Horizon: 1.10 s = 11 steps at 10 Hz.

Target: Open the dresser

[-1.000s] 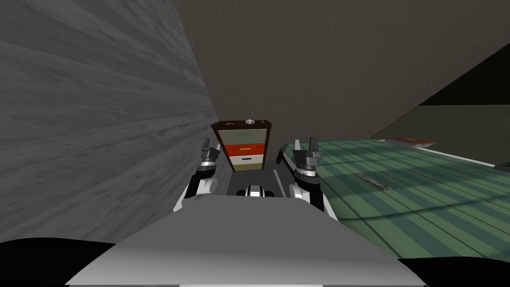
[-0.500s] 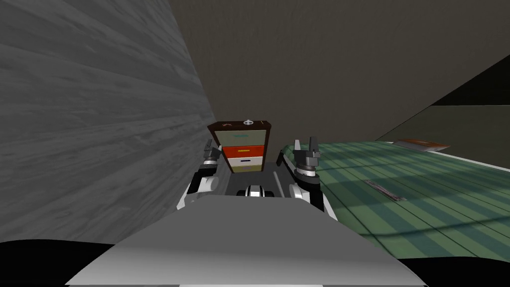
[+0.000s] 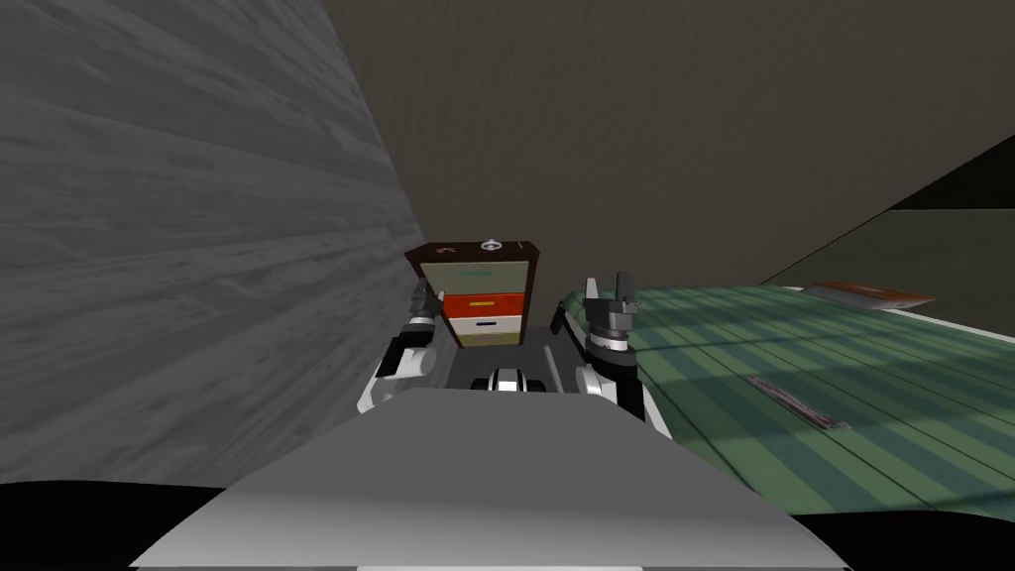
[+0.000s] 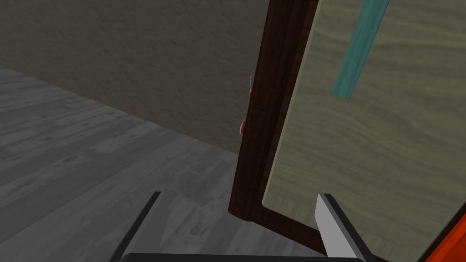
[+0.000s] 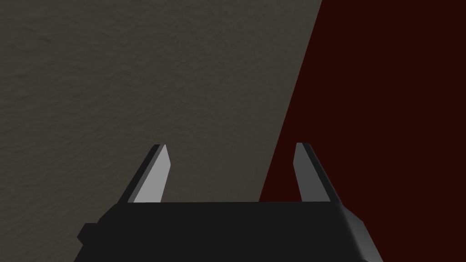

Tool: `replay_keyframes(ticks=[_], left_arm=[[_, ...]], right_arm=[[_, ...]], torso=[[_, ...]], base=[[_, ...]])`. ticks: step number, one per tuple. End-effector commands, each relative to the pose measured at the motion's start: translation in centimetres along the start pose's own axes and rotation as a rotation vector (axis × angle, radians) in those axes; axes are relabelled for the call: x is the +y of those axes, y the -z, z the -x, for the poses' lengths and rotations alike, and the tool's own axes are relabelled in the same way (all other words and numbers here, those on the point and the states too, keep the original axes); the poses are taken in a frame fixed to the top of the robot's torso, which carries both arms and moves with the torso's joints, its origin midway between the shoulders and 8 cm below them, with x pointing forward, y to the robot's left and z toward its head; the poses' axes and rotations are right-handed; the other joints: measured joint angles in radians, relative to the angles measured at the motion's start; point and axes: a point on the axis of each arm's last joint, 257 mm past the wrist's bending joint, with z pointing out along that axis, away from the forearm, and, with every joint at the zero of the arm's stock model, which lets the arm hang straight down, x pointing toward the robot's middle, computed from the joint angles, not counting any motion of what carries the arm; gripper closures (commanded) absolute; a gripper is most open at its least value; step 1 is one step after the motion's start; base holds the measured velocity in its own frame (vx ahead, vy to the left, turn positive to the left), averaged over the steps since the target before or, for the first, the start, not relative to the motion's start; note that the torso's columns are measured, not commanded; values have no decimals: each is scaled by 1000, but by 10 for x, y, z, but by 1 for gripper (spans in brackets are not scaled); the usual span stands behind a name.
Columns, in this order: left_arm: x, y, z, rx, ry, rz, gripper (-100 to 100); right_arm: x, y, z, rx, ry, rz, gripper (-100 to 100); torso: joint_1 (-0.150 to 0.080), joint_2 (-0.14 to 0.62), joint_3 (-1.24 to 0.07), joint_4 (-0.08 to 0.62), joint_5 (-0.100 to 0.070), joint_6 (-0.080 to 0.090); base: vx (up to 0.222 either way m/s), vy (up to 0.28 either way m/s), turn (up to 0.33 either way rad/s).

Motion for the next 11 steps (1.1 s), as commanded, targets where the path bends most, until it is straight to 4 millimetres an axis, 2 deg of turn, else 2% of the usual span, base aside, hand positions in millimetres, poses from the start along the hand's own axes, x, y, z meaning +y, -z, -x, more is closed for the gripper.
replay_keyframes(ticks=[1, 11], left_arm=[[16, -4, 3, -7, 17, 57, -100], [69, -16, 19, -8, 34, 270, -100]], right_arm=[[0, 0, 0, 0, 0, 0, 0], [0, 0, 0, 0, 0, 0, 0]], torso=[[0, 0, 0, 0, 0, 0], [0, 2, 1, 0, 0, 0]], base=[[110, -63, 34], [104, -66, 33]])
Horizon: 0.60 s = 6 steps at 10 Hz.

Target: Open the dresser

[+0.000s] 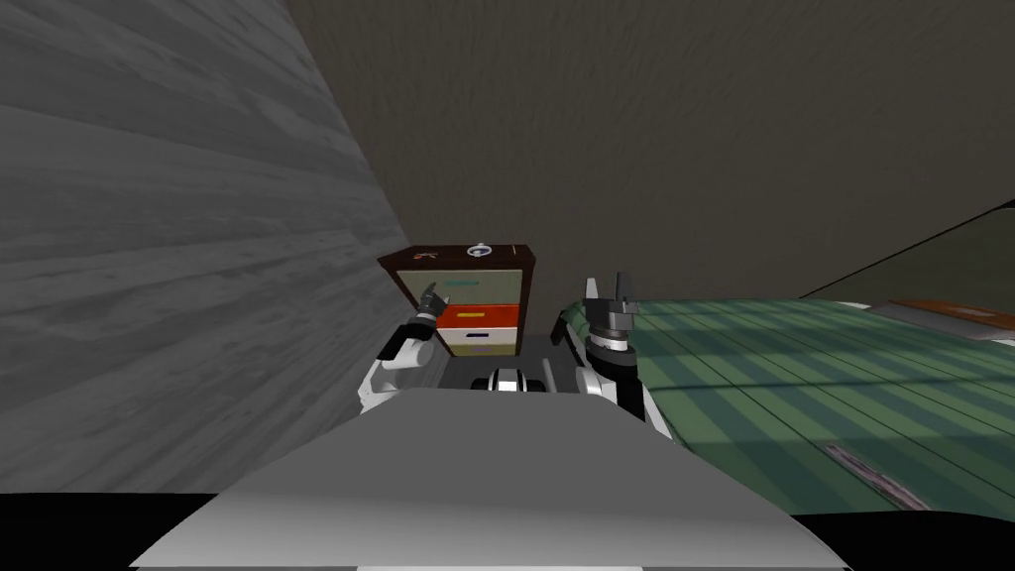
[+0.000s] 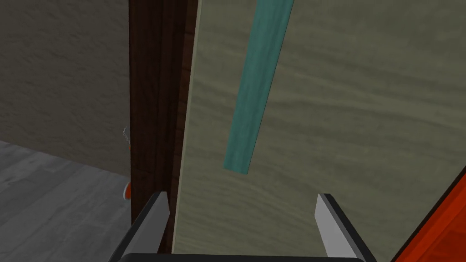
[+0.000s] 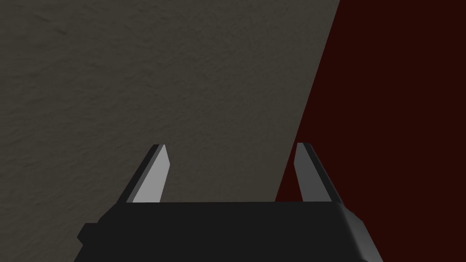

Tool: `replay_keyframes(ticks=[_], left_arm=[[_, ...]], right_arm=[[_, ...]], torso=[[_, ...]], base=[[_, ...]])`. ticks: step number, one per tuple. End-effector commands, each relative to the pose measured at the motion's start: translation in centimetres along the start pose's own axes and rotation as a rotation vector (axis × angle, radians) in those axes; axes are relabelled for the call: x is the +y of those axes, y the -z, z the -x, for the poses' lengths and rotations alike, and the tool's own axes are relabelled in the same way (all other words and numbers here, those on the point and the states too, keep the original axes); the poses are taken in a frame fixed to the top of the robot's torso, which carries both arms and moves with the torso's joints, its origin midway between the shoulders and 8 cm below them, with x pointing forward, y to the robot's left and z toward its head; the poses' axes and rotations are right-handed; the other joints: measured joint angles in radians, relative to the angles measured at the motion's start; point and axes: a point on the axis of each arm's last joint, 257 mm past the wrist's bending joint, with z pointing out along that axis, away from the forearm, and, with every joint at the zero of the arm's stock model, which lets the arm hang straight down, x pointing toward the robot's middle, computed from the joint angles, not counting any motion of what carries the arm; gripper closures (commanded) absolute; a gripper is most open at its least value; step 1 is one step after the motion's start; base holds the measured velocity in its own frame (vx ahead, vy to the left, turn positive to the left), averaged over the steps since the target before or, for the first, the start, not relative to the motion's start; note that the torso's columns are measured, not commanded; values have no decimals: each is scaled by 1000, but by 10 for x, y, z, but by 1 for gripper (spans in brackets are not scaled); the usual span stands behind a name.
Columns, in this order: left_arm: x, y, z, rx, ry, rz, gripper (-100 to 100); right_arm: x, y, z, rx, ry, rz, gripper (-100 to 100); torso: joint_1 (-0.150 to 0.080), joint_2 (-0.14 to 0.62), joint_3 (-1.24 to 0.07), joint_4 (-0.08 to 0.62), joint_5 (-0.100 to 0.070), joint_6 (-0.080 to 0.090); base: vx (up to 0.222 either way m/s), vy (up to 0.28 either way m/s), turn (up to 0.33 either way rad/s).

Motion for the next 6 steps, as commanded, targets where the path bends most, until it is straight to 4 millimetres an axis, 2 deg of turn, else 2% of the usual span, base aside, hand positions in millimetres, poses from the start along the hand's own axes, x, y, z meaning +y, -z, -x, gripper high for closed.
replay_keyframes(ticks=[1, 3, 4, 5, 6], left_arm=[[12, -5, 3, -3, 7, 53, -100], [1, -5, 1, 0, 3, 41, -100], [3, -6, 1, -1, 4, 37, -100], [3, -6, 1, -1, 4, 40, 100], [0, -3, -2, 5, 5, 38, 100]], right_arm=[[0, 0, 0, 0, 0, 0, 0], [0, 0, 0, 0, 0, 0, 0], [0, 0, 0, 0, 0, 0, 0], [0, 0, 0, 0, 0, 0, 0], [0, 0, 0, 0, 0, 0, 0]], torso=[[1, -1, 0, 0, 0, 0], [3, 0, 0, 0, 1, 0], [2, -4, -2, -1, 0, 0], [1, -2, -1, -1, 0, 0], [1, 1, 1, 0, 0, 0]], base=[[90, -42, 25], [77, -18, 7], [71, -10, 5], [11, -2, 0], [-97, 0, 37]])
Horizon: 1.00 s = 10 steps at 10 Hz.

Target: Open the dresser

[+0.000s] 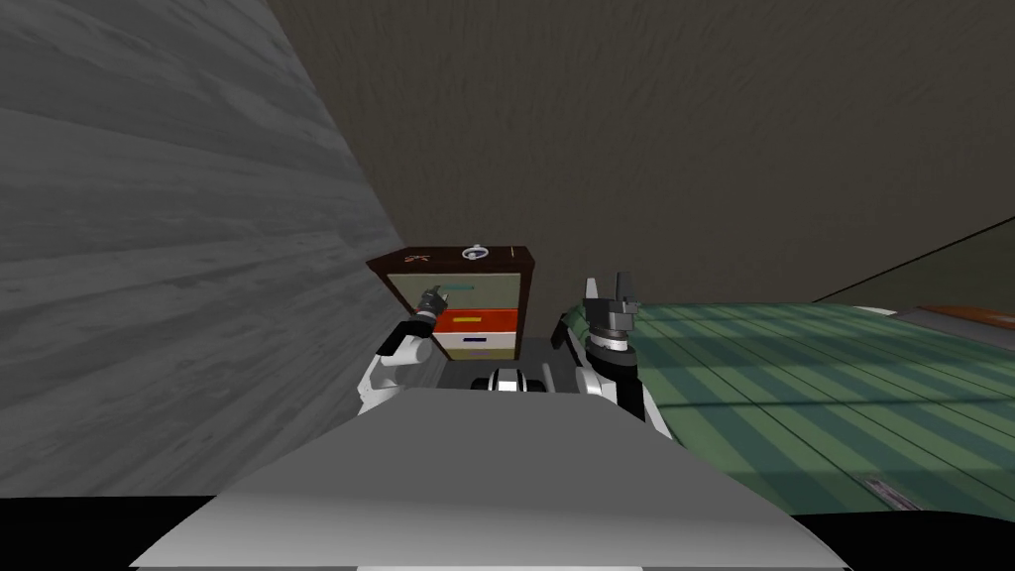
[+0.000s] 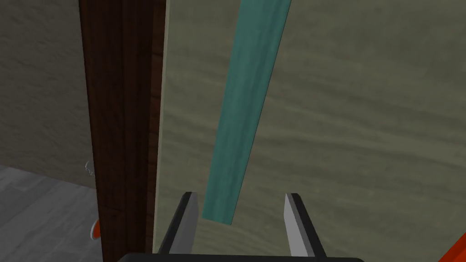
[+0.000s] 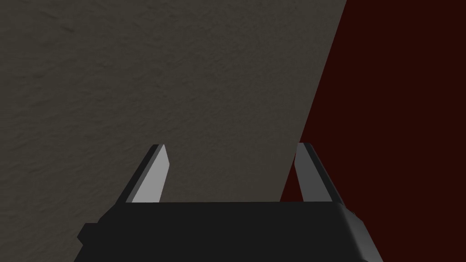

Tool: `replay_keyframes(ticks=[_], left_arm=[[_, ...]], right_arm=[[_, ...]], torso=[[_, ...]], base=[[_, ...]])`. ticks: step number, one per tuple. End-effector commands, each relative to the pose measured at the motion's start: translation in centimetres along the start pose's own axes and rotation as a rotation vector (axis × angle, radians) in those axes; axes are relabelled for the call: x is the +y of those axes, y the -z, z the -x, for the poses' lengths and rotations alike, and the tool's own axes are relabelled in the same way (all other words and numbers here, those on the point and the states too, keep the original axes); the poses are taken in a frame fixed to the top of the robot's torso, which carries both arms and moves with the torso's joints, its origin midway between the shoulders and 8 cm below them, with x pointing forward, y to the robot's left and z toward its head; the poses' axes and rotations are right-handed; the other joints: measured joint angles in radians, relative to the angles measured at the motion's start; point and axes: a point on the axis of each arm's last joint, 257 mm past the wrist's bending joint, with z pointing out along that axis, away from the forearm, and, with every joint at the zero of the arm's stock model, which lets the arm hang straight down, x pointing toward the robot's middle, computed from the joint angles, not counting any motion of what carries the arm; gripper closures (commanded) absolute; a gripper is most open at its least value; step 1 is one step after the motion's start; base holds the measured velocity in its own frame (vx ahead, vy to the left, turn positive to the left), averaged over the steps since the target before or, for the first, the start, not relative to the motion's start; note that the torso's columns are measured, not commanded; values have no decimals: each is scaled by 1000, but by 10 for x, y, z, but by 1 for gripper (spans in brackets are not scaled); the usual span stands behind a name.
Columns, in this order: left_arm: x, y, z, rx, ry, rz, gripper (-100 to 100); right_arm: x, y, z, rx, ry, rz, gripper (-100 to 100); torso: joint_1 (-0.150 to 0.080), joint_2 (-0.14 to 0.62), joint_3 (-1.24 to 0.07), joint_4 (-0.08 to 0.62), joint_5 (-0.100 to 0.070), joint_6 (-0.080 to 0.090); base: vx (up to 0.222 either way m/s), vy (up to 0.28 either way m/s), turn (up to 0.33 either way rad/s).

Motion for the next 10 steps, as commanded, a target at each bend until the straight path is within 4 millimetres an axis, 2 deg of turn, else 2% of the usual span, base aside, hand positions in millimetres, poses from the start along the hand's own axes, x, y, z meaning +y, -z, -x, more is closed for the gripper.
replay_keyframes(ticks=[1, 4, 5, 9, 10], left_arm=[[-4, 4, -3, 8, 1, -1, 100], [-5, 6, -4, 12, 1, -2, 100], [-5, 5, -3, 9, 3, 12, -100], [-5, 3, -1, 6, 4, 25, -100], [-12, 4, -1, 7, 4, 28, -100]], right_arm=[[0, 0, 0, 0, 0, 0, 0], [0, 0, 0, 0, 0, 0, 0], [0, 0, 0, 0, 0, 0, 0], [0, 0, 0, 0, 0, 0, 0], [0, 0, 0, 0, 0, 0, 0]], torso=[[0, 5, 3, 1, 0, 0], [-1, -1, -1, 0, 0, 0], [0, -10, -6, -2, 0, 0], [1, -5, -3, -1, 0, 0], [0, 3, 2, 1, 0, 0]], base=[[-193, -10, 35], [-170, -6, 22], [85, -25, -12], [154, -5, -5], [127, -12, 4]])
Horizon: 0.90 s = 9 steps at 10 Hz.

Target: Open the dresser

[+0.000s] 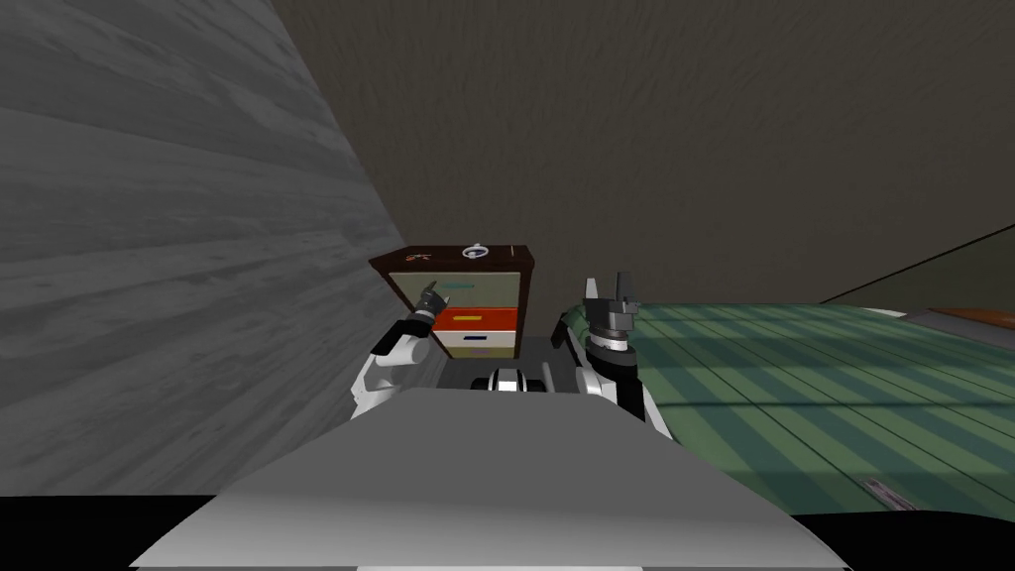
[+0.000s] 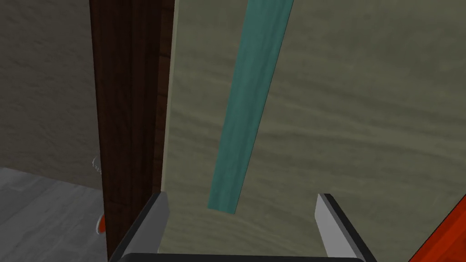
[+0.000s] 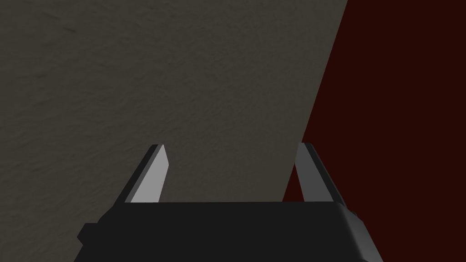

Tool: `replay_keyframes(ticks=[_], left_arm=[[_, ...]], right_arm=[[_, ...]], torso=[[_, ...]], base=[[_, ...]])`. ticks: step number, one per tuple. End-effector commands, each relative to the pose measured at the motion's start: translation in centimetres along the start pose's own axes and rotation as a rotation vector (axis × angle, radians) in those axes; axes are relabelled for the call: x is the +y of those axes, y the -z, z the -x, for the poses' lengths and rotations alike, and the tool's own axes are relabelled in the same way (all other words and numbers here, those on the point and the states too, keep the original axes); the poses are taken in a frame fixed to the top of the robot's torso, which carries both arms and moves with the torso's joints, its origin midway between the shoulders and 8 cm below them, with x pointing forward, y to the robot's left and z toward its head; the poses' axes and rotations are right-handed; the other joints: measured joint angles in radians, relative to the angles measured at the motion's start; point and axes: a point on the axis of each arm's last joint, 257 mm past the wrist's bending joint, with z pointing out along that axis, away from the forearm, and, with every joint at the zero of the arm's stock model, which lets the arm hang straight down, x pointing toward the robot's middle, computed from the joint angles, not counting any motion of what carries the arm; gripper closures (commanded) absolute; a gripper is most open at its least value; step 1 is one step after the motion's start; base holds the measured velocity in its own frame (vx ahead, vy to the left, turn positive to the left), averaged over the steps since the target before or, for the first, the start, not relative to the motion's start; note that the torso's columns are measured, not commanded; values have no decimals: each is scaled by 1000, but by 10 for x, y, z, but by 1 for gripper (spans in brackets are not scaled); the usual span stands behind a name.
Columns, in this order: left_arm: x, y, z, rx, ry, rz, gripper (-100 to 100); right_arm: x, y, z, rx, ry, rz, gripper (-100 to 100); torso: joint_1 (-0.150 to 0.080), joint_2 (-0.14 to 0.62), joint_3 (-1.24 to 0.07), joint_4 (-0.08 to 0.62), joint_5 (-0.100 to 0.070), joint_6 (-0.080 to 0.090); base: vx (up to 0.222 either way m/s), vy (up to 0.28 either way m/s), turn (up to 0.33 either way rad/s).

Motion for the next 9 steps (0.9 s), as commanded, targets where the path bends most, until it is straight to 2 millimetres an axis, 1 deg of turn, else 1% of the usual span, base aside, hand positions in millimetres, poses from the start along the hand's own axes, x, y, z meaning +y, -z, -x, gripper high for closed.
replay_keyframes(ticks=[1, 2, 3, 4, 6, 7, 8, 9], left_arm=[[-5, 0, 0, 1, -1, -3, -100], [-5, 0, 0, 1, -1, -1, 100], [-7, 4, -3, 7, 0, 0, 100], [-7, 4, -3, 8, 0, 0, 100], [-9, 8, -6, 14, 1, 1, 100], [-8, 7, -4, 11, -2, 1, 100], [-6, 9, -5, 14, -2, 9, 100], [-5, 11, -6, 16, -1, 12, 100]], right_arm=[[0, 0, 0, 0, 0, 0, 0], [0, 0, 0, 0, 0, 0, 0], [0, 0, 0, 0, 0, 0, 0], [0, 0, 0, 0, 0, 0, 0], [0, 0, 0, 0, 0, 0, 0], [0, 0, 0, 0, 0, 0, 0], [0, 0, 0, 0, 0, 0, 0], [0, 0, 0, 0, 0, 0, 0]], torso=[[-2, -2, -1, 0, -1, 0], [-1, -2, -1, 0, -1, 0], [-1, -1, -1, 0, 0, 0], [0, 2, 2, -3, 2, 1], [0, -3, -1, -1, 1, 0], [-1, -5, -3, -1, 0, 0], [-1, -10, -6, -1, -1, 0], [-2, -7, -5, -2, 0, 0]], base=[[79, -7, 3], [13, -1, 0], [-117, 5, 44], [-202, -2, 30], [-186, -16, 30], [-88, -7, 1], [-109, -13, 28], [-177, 9, 37]])
